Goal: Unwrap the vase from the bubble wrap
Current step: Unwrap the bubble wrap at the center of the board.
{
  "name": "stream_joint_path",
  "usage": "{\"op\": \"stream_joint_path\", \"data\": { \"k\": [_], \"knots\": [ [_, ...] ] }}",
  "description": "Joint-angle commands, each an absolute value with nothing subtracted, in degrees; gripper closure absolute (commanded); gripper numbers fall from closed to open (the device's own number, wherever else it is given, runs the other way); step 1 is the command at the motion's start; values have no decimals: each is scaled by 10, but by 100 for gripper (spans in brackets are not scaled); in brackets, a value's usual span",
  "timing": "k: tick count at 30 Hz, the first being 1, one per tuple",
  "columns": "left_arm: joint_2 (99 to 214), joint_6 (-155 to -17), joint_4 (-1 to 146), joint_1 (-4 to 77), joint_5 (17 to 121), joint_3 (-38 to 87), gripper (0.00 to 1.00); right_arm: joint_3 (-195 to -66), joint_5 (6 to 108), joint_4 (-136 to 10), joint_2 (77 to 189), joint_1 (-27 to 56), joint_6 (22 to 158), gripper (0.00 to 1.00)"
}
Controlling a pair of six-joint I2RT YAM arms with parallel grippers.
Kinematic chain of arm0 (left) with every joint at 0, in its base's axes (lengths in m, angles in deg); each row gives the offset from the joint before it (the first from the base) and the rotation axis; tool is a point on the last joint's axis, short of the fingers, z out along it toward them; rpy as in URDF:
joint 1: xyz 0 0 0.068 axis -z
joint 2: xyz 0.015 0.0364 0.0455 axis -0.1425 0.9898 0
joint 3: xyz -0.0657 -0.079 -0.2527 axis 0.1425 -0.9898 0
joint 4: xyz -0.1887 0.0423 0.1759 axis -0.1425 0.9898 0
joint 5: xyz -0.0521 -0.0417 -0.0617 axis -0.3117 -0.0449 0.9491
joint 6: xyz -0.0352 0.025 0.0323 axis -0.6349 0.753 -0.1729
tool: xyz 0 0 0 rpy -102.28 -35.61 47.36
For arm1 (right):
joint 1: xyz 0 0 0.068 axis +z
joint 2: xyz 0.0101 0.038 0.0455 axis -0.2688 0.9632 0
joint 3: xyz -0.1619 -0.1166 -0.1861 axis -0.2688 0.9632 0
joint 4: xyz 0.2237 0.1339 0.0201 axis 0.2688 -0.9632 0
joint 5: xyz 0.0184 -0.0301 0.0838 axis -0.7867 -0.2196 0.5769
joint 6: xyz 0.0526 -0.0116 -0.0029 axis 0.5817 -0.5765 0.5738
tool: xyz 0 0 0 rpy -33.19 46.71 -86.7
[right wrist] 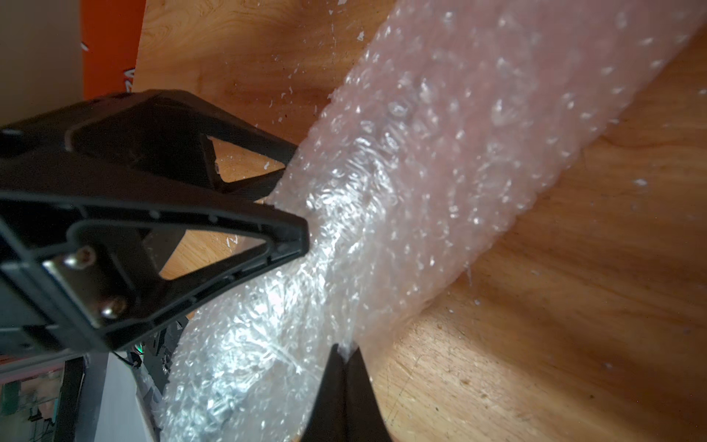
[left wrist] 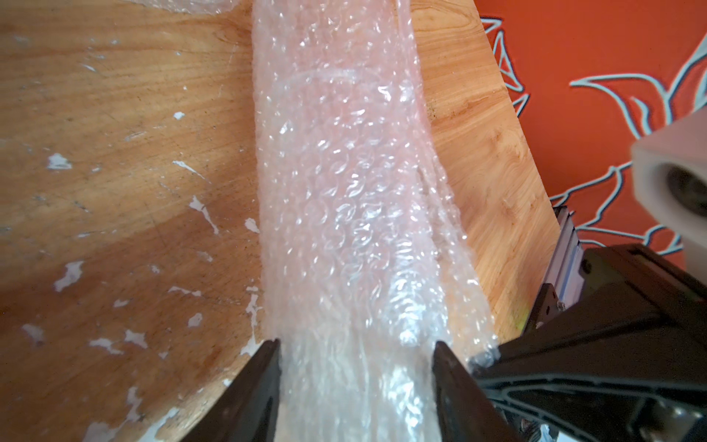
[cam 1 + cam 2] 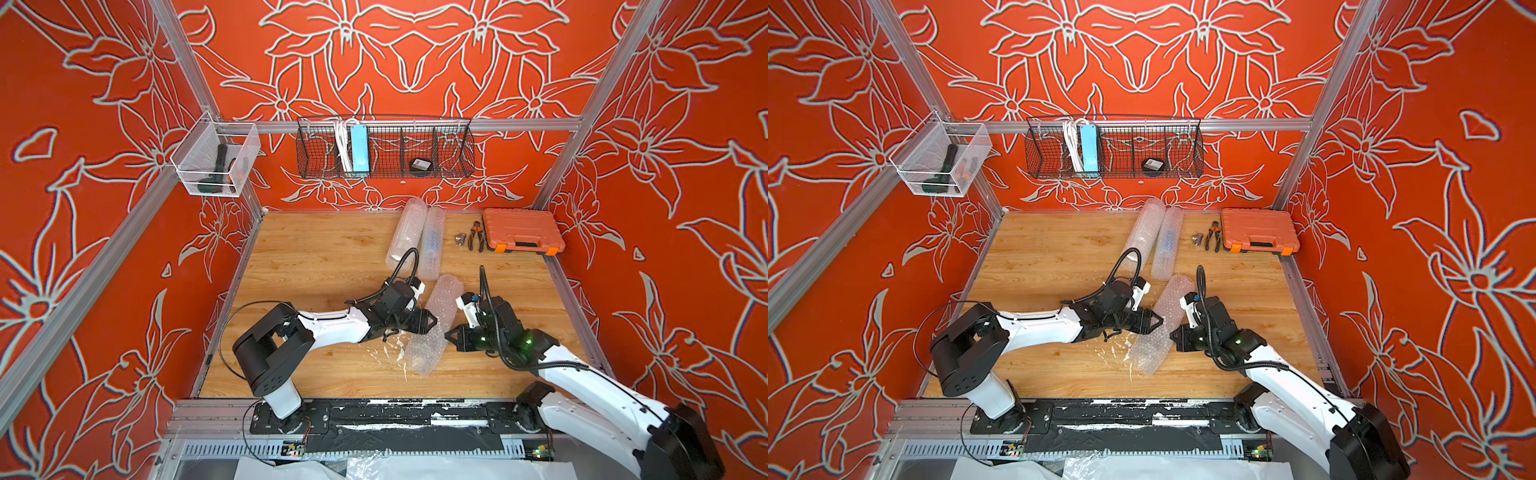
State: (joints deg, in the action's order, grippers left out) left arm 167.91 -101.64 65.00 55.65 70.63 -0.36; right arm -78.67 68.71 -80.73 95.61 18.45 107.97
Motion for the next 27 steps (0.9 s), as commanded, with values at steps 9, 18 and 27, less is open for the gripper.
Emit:
{"op": "stream_joint_path", "data": {
  "k": [9,18,27],
  "knots": [
    [1674,-1016,736,556,641,-27,42,-772,637,-902,908,186,1065,100],
    [1669,-1012,731,556,660,-27,42,-767,624,-914,889,186,1069,100],
    [1626,-1004,712,556,697,-50,42,-797,563,-944,858,186,1071,58]
  ]
}}
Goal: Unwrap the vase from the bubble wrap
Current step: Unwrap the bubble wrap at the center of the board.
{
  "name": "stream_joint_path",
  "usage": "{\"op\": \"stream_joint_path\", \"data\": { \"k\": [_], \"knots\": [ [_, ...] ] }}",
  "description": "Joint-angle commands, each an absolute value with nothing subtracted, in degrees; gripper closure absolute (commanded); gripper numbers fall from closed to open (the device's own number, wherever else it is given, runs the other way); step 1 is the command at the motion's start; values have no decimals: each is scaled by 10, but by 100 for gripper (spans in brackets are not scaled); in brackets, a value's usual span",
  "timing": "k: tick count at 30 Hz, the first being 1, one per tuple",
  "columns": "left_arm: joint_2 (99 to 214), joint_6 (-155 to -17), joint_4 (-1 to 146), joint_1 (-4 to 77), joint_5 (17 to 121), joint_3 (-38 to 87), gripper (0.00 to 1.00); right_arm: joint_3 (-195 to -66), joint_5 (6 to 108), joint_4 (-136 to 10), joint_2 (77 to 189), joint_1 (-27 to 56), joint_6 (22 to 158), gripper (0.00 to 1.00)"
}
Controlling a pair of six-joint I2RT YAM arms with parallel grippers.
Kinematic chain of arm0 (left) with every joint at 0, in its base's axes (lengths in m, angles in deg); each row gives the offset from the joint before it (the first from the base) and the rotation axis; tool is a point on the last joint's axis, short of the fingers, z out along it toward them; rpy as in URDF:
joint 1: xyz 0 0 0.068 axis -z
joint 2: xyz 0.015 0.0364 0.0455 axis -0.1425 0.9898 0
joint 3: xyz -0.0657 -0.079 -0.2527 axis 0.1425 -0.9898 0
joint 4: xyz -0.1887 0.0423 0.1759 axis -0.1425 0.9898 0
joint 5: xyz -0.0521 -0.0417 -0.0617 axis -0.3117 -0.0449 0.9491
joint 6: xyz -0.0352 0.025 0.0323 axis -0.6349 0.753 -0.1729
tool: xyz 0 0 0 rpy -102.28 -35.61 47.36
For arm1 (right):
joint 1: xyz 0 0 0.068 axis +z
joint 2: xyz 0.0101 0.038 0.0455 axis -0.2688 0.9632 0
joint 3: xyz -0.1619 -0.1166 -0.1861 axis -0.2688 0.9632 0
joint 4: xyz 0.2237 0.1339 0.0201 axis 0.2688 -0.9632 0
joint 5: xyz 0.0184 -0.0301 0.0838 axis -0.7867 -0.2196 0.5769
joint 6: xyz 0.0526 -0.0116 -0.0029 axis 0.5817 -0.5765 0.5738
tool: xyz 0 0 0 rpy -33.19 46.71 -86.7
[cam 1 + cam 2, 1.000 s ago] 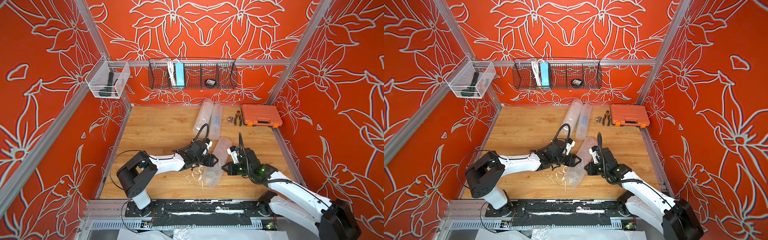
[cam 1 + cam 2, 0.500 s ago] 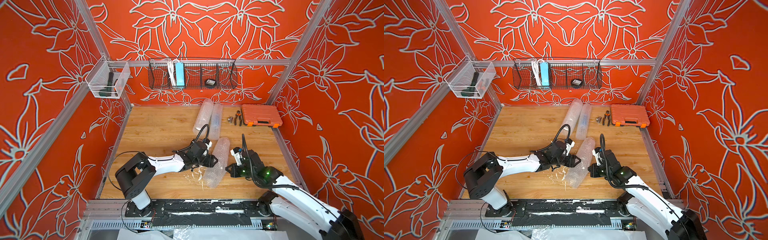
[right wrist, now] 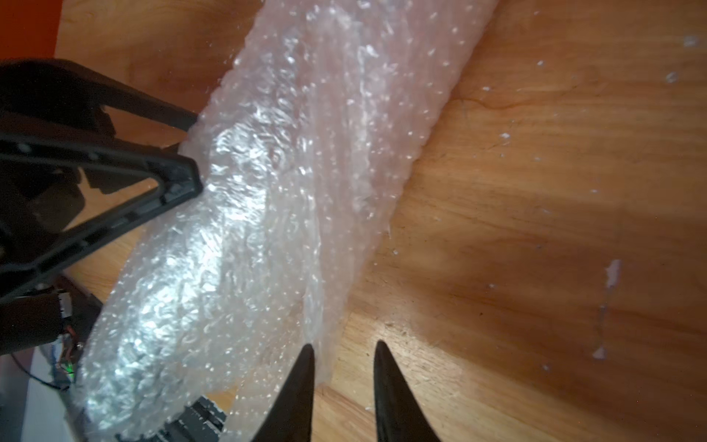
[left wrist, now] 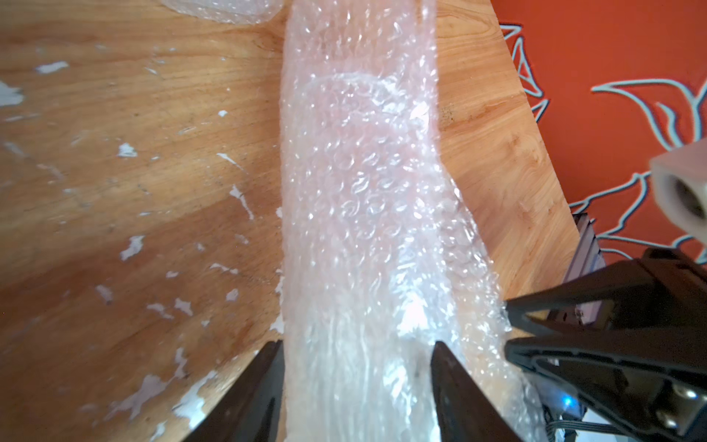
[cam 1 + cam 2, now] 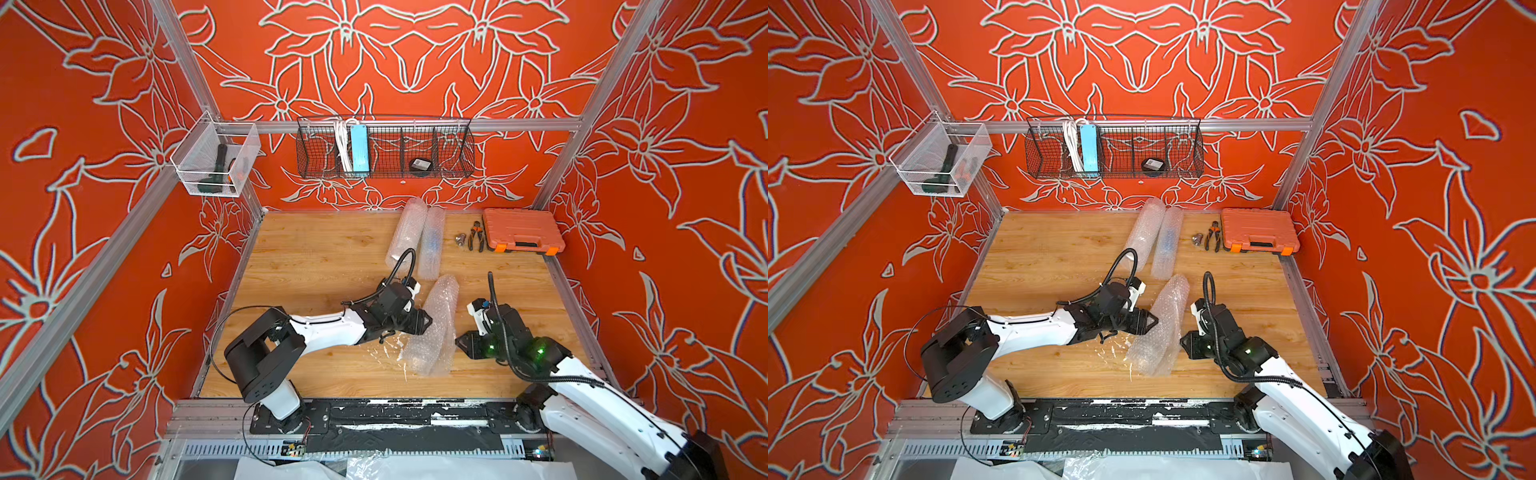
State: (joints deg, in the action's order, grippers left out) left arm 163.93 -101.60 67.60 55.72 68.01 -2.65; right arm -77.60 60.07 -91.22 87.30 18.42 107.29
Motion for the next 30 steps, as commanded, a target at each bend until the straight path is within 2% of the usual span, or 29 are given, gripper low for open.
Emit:
{"op": "stream_joint_path", "data": {
  "k": [1,3,6,18,30],
  "knots": [
    [1623,-1003,708,556,706,-54,42,-803,559,-944,853,186,1070,55],
    [1614,-1006,705,556,721,-62,42,-817,551,-943,849,186,1065,50],
    [1595,-1014,698,556,728,-76,42,-843,551,-932,869,185,1052,48],
    [1587,-1019,644,556,786,-96,41,-969,561,-899,1074,184,984,48],
    [1616,-1009,643,556,804,-67,41,-1014,537,-891,1165,183,985,50]
  ]
}}
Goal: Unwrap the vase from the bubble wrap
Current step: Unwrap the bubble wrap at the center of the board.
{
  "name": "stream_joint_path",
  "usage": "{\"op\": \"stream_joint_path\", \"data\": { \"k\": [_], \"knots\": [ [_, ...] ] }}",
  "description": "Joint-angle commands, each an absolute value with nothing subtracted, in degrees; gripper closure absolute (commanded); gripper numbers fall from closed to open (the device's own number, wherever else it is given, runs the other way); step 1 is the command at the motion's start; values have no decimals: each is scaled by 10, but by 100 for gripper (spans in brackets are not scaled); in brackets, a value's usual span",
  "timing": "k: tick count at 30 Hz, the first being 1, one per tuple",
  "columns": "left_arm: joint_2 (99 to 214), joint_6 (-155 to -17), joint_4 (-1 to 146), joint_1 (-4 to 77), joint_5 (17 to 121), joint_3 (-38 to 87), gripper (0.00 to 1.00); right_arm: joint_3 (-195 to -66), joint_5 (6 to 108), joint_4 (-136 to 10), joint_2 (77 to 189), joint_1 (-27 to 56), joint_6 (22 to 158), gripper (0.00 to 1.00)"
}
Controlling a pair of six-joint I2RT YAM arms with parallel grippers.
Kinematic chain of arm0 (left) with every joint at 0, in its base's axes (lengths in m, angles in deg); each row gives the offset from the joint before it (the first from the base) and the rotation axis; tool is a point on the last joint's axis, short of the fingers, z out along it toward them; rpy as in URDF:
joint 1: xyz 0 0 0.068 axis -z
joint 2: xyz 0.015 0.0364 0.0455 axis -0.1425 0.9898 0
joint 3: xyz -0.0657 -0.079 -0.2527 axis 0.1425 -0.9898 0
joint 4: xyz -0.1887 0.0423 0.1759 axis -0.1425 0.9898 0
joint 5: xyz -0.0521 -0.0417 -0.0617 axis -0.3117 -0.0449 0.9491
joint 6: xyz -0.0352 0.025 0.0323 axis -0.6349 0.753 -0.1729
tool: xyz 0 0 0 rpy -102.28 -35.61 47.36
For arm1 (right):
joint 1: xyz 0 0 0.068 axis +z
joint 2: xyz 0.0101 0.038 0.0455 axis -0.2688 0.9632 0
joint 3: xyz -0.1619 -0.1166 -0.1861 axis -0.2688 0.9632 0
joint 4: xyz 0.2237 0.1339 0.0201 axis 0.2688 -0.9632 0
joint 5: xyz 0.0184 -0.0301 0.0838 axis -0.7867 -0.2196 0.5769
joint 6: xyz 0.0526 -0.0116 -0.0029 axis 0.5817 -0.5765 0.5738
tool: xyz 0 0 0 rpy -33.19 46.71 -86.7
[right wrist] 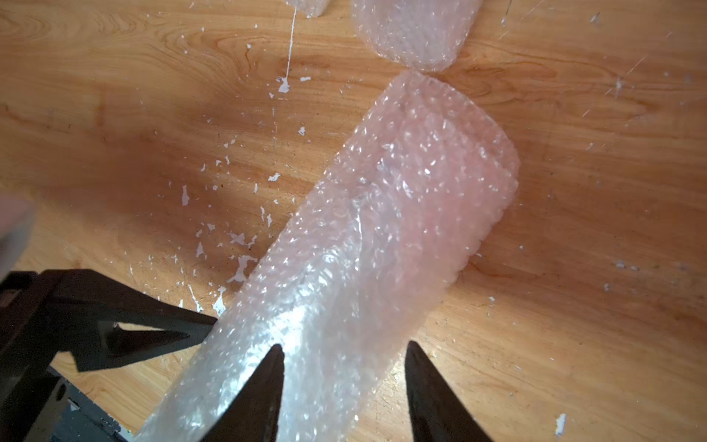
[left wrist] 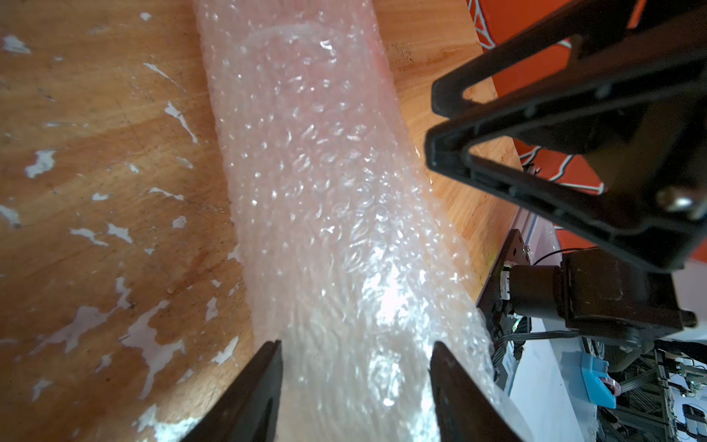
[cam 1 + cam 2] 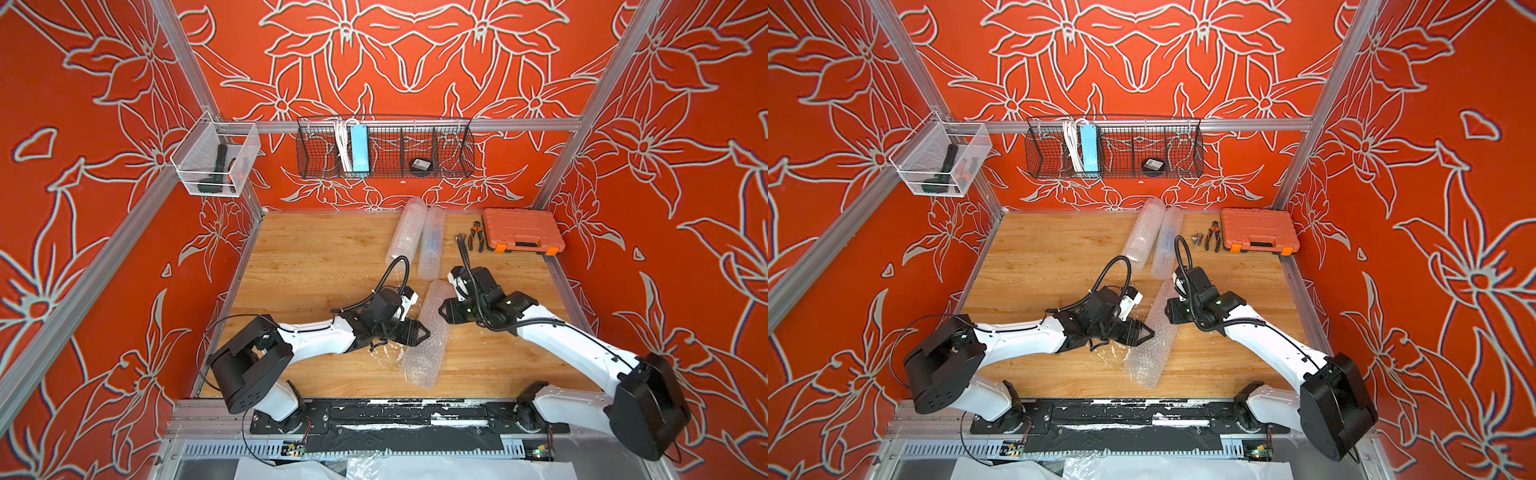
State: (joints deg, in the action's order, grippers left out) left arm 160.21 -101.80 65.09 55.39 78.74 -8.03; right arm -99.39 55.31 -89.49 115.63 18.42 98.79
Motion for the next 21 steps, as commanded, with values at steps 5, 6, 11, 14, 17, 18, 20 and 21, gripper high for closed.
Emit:
{"op": "stream_joint_path", "data": {
  "k": [5,6,11,14,17,18,20,21],
  "knots": [
    [1627,-1006,644,556,804,-64,41,-1021,535,-889,1190,184,991,50],
    [1629,-1006,645,556,803,-64,41,-1021,532,-888,1195,183,992,50],
    [1635,-1003,658,559,788,-59,40,-1024,507,-901,1208,183,996,55],
    [1634,-998,669,562,776,-54,38,-1022,491,-908,1205,183,996,67],
    [1634,-995,672,563,773,-52,37,-1015,488,-904,1198,183,998,78],
    [1635,-996,672,564,773,-52,37,-1013,489,-903,1196,182,999,80],
    [1635,-996,673,565,771,-51,36,-1012,489,-903,1194,183,1001,84],
    [1633,-996,673,566,770,-51,35,-1011,488,-903,1192,182,1001,86]
  ]
}}
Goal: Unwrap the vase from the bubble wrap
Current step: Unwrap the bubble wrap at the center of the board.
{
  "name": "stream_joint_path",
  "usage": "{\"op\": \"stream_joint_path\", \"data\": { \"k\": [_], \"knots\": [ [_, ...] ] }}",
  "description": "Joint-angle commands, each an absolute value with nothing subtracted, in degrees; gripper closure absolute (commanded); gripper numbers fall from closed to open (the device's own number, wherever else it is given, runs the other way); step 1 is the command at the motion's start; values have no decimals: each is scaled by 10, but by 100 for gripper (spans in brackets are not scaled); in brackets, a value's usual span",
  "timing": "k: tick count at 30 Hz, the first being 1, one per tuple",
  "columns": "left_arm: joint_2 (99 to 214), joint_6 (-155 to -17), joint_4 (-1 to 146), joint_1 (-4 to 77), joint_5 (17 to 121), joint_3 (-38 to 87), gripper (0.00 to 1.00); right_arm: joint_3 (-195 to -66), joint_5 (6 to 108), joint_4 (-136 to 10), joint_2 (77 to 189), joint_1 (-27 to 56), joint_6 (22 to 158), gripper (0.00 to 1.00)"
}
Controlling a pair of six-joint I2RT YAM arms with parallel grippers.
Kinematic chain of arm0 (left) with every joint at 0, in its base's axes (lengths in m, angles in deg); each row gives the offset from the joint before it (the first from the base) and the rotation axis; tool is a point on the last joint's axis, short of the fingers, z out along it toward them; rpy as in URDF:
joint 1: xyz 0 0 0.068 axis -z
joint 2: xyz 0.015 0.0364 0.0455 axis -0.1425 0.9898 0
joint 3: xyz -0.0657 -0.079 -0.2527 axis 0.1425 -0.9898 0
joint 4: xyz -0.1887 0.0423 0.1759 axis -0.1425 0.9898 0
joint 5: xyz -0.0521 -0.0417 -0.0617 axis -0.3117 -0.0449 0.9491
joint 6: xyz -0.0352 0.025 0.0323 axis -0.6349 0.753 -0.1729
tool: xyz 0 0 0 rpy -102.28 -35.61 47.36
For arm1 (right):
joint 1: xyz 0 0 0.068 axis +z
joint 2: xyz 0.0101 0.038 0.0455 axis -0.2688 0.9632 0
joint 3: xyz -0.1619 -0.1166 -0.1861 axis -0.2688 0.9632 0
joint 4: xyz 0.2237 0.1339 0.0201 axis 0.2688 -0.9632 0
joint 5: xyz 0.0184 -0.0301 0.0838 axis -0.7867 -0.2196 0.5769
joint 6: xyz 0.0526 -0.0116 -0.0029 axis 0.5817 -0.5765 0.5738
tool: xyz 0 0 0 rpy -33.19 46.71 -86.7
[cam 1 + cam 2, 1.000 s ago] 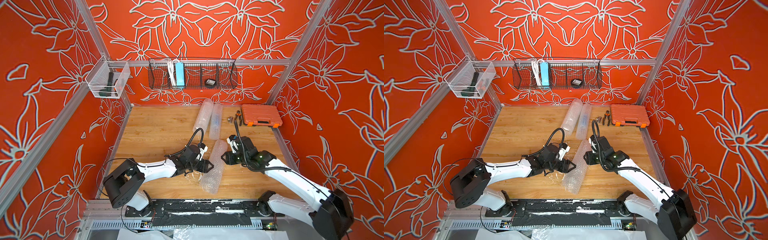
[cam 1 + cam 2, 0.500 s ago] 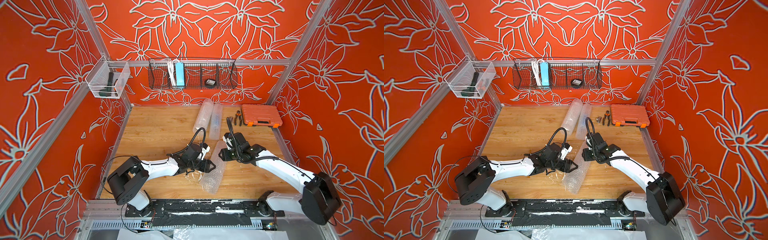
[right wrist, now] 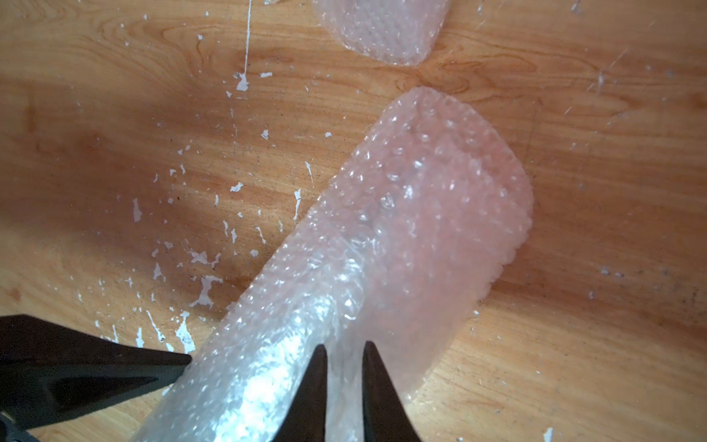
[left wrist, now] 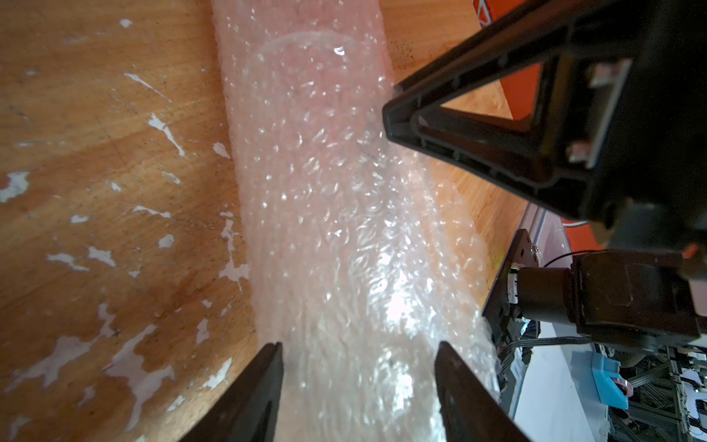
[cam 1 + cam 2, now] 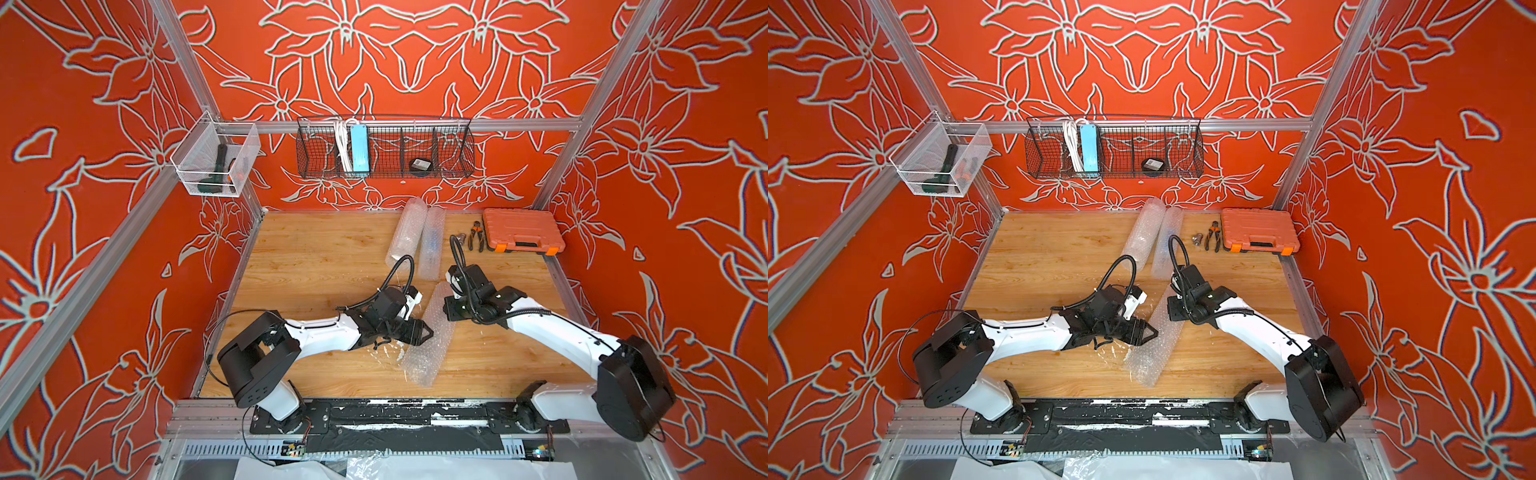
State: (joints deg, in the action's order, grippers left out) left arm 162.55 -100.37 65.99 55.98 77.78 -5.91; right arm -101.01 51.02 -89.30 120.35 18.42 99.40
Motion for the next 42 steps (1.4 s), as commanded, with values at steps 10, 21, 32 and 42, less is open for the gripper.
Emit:
{"op": "stream_joint_path", "data": {
  "k": [10,21,32,42],
  "knots": [
    [1639,-986,694,571,728,-21,24,-975,493,-882,1166,177,1007,100],
    [1713,-971,703,571,726,60,25,-954,493,-875,1140,170,1010,100],
    [1767,-957,723,571,683,93,31,-947,492,-871,1136,167,1008,100],
    [1752,-965,707,571,707,63,37,-964,484,-868,1155,163,1006,84]
  ]
}}
